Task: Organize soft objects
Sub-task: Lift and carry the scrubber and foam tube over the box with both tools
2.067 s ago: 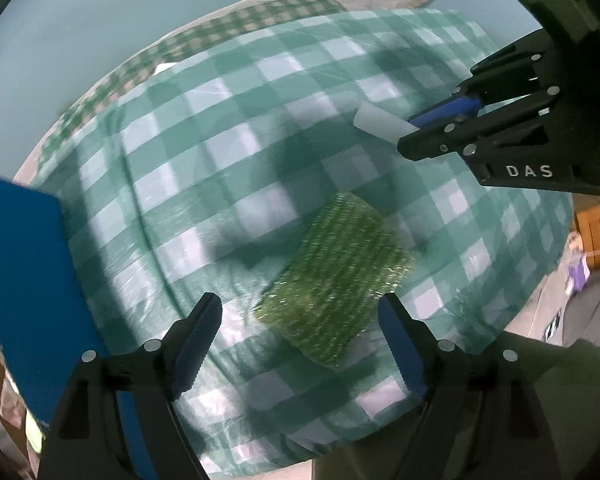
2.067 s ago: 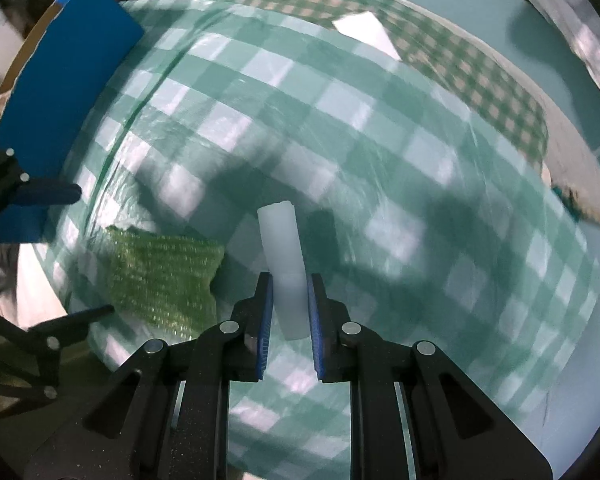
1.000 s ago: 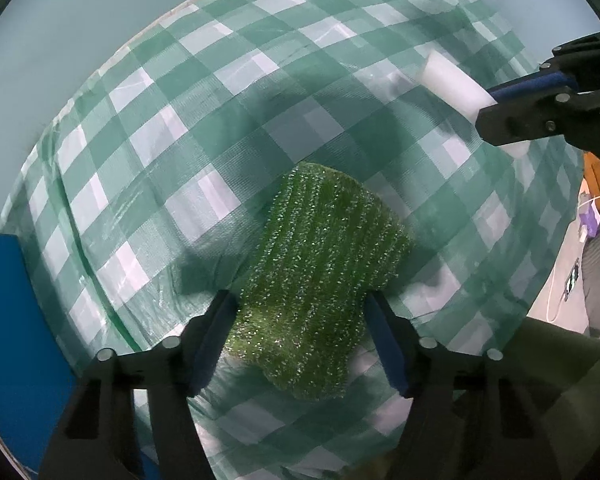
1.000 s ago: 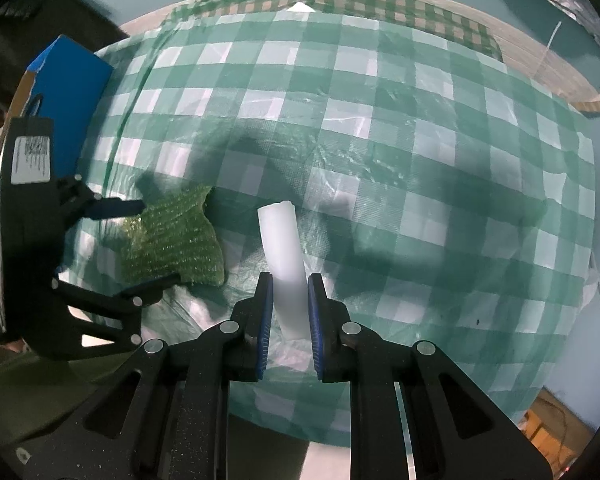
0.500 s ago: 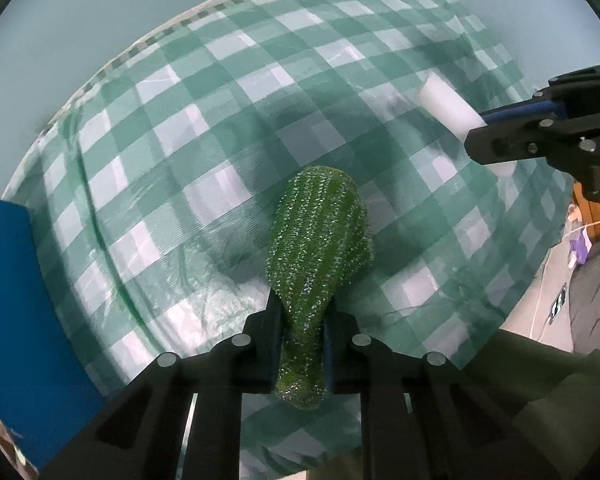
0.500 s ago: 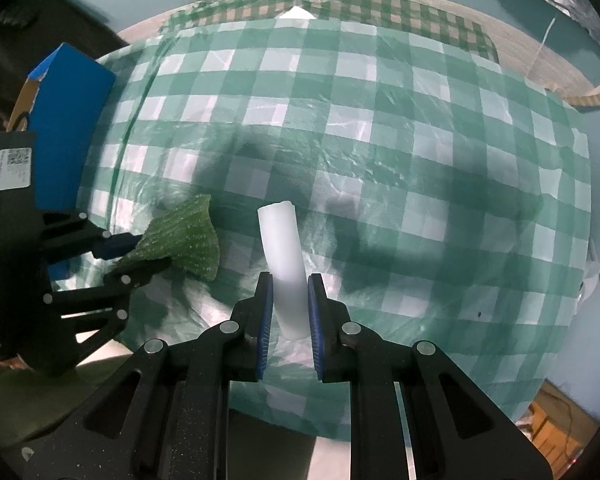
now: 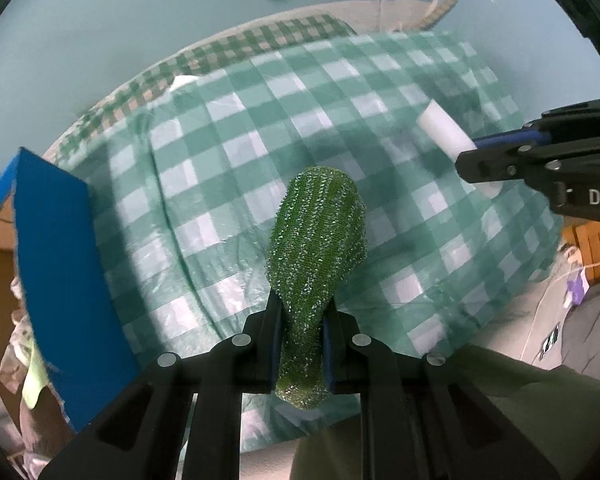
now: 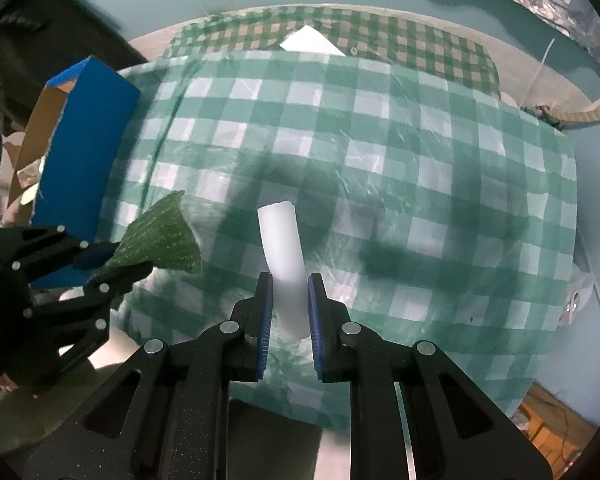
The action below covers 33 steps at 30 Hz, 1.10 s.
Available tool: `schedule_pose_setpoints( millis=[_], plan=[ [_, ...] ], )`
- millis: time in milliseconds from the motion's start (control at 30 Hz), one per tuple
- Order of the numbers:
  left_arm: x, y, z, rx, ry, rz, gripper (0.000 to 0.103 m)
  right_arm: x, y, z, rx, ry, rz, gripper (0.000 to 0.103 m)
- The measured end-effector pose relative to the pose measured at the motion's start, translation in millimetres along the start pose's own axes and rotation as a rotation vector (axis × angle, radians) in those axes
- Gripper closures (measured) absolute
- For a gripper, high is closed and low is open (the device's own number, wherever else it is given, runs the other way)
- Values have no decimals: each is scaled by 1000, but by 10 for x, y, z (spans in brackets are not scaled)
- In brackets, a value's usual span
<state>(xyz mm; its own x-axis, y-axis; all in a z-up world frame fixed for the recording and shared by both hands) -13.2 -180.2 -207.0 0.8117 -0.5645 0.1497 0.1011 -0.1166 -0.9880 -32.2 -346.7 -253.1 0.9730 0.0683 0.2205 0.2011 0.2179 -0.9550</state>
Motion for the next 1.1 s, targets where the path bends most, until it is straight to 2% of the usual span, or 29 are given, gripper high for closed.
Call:
schedule_pose_setpoints(
  millis=[667, 900, 1100],
  plan=[
    [-27, -813, 542, 58, -185, -112, 87, 349, -392, 681, 52, -135, -56, 88],
    [-108, -930, 828, 122, -243, -120, 87, 504, -487, 950, 79, -180, -76, 88],
    [-237, -964, 1114, 128, -326, -113, 87, 655, -514, 1217, 102, -217, -89, 88]
  ],
)
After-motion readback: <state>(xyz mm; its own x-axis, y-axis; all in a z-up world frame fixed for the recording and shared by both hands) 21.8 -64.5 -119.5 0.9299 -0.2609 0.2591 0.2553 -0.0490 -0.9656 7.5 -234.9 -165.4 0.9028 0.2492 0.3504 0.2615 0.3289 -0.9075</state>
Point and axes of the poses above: each gripper's, at about its wrist camera, not at the fingertips, and y roughly the way its jaws point, z to its left, x to its top, the point moved 4 cm from there along y, roughly the way its jaws point, and after that the axes turned 1 degree about -y, right-handed, at the moved point
